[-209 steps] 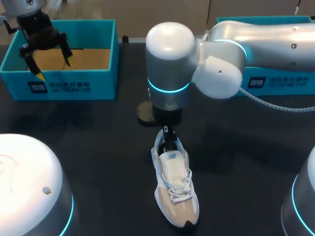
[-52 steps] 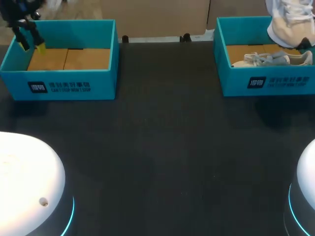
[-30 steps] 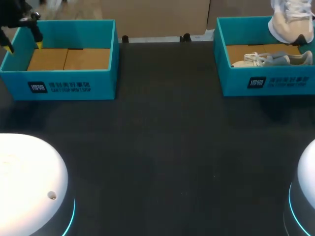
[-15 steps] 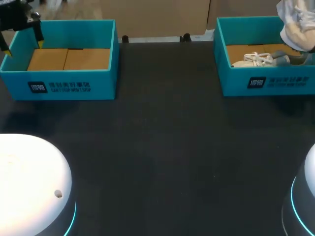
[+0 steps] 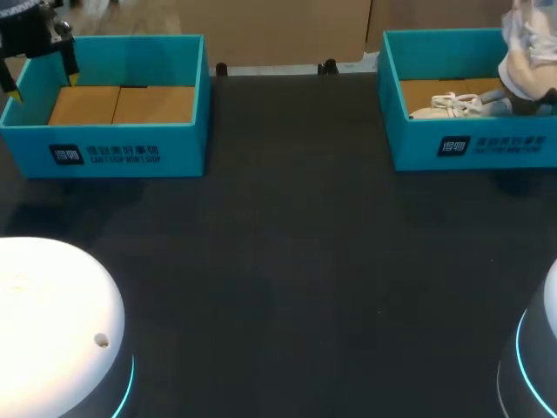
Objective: Take the shoe out of the shoebox, open the shoe tongue, remove and reinsert the insole, then place the shoe into the shoebox
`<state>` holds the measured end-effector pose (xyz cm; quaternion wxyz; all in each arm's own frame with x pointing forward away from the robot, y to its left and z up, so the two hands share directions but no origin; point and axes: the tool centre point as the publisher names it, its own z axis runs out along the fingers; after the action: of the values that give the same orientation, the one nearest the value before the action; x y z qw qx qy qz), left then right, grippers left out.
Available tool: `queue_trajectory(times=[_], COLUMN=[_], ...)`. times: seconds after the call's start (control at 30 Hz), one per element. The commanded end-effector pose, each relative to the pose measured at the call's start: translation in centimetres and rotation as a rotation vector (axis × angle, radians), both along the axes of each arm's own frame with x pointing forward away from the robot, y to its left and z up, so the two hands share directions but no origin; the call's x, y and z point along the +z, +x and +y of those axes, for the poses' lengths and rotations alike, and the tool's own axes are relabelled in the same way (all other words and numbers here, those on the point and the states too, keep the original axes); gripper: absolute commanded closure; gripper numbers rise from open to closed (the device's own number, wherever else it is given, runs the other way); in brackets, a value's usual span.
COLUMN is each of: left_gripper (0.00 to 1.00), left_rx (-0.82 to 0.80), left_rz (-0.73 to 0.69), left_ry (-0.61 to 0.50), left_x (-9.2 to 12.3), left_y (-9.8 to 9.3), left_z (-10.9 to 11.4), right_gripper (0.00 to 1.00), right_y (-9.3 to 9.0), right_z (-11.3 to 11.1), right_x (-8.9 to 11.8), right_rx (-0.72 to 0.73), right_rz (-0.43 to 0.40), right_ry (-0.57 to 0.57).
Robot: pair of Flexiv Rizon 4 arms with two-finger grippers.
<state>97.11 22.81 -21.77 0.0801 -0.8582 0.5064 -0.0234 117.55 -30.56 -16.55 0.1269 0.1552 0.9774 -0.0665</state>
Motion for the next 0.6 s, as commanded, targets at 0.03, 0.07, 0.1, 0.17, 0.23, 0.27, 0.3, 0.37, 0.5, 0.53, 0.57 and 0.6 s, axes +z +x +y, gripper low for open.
queue_trajectory(times=[0.03, 0.07, 0.1, 0.17, 0.23, 0.27, 0.3, 0.37, 0.5, 0.53, 0.57, 0.6], left_gripper=[0.0, 0.0, 0.0, 0.0, 0.0, 0.0, 0.0, 0.0, 0.0, 0.0, 0.0, 0.0], left_rx=[0.0, 0.0, 0.0, 0.0, 0.0, 0.0, 0.0, 0.0, 0.0, 0.0, 0.0, 0.0], left_rz=[-0.001, -0.001, -0.001, -0.001, -0.001, -0.001, -0.001, -0.001, -0.001, -0.001, -0.001, -0.001], left_ry=[0.002, 0.002, 0.002, 0.002, 0.002, 0.002, 0.002, 0.002, 0.002, 0.002, 0.002, 0.002], left_x=[0.0, 0.0, 0.0, 0.0, 0.0, 0.0, 0.0, 0.0, 0.0, 0.0, 0.0, 0.0], left_y=[0.0, 0.0, 0.0, 0.0, 0.0, 0.0, 0.0, 0.0, 0.0, 0.0, 0.0, 0.0], left_z=[0.0, 0.0, 0.0, 0.0, 0.0, 0.0, 0.0, 0.0, 0.0, 0.0, 0.0, 0.0], right_gripper=[1.0, 1.0, 1.0, 1.0, 1.0, 1.0, 1.0, 1.0, 1.0, 1.0, 1.0, 1.0], right_y=[1.4, 1.4, 1.4, 1.5, 1.3, 1.3, 1.3, 1.3, 1.3, 1.3, 1.3, 1.3], right_z=[-1.3, -1.5, -1.7, -2.1, -2.6, -2.6, -2.6, -2.6, -2.6, -2.6, -2.6, -2.6], right_x=[-0.1, -0.1, -0.1, -0.3, -0.6, -0.6, -0.6, -0.6, -0.6, -0.6, -0.6, -0.6], right_rx=[-0.15, -0.161, -0.172, -0.198, -0.267, -0.267, -0.267, -0.267, -0.267, -0.267, -0.267, -0.267], right_rz=[0.063, 0.061, 0.064, 0.064, 0.092, 0.092, 0.092, 0.092, 0.092, 0.092, 0.092, 0.092], right_ry=[0.033, 0.04, 0.039, 0.052, 0.06, 0.06, 0.06, 0.06, 0.06, 0.06, 0.06, 0.06])
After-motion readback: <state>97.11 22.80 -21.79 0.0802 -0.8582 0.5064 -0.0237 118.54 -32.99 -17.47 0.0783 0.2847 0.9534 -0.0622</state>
